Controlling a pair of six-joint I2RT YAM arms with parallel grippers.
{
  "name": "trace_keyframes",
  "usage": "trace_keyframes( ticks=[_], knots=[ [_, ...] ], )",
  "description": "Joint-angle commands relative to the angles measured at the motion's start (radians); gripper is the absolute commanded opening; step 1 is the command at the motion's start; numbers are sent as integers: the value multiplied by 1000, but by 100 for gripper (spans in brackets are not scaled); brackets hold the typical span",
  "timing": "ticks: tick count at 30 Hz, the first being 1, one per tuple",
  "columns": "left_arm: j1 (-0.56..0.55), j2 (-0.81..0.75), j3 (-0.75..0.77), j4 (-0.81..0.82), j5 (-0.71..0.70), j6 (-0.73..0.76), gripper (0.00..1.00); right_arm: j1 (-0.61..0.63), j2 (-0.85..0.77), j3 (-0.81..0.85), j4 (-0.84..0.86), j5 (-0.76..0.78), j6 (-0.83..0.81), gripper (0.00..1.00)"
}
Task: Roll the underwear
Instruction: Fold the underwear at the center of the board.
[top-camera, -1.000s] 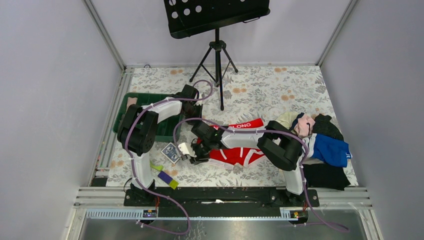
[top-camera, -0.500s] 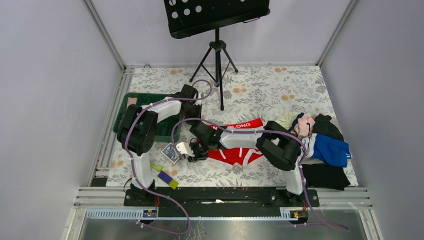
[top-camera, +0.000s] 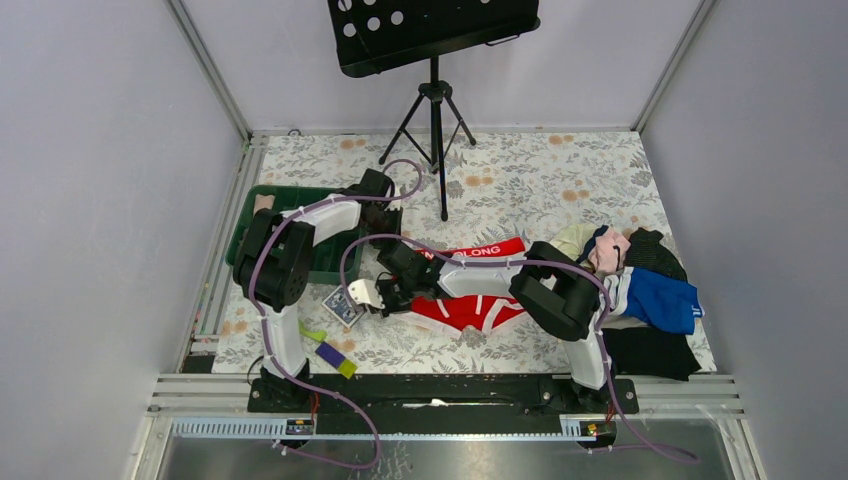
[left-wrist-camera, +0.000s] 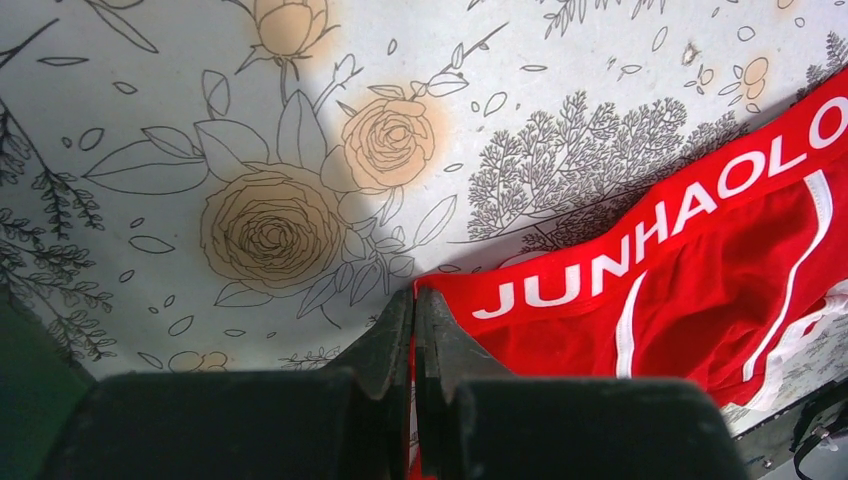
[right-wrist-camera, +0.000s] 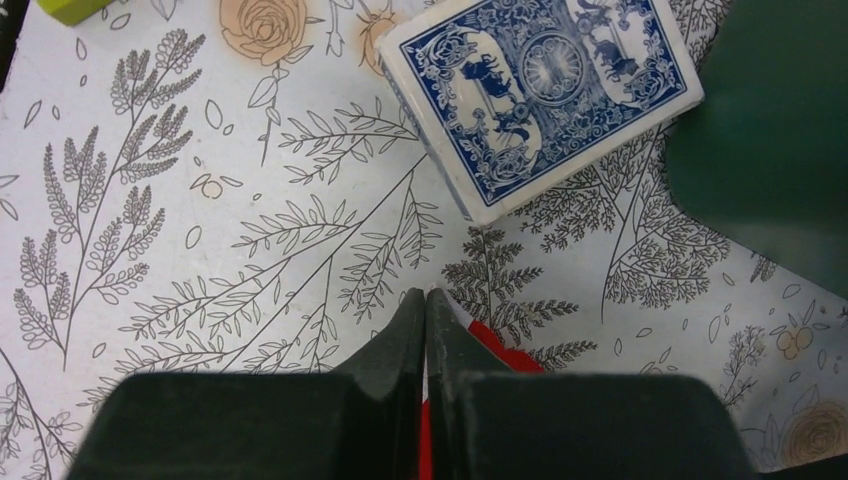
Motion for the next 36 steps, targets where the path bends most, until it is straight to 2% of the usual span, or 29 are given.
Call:
trace_keyframes(
  ticks=[1, 7, 14, 22, 36],
  knots=[
    [30, -28, 28, -54, -20, 21, 0, 7, 14, 26, 22, 3, 101, 0],
    [59, -103, 68, -96, -38, 22, 0, 7, -58, 79, 138, -133, 279, 0],
    [61, -199, 86, -133, 5, 24, 0, -11, -161, 89, 177, -173, 448, 0],
    [49, -145, 211, -178, 94, -36, 0, -75, -343, -56, 177, -149, 505, 0],
    [-139, 33, 469, -191, 99, -24, 0, -222, -714, -352, 123, -62, 554, 0]
  ],
)
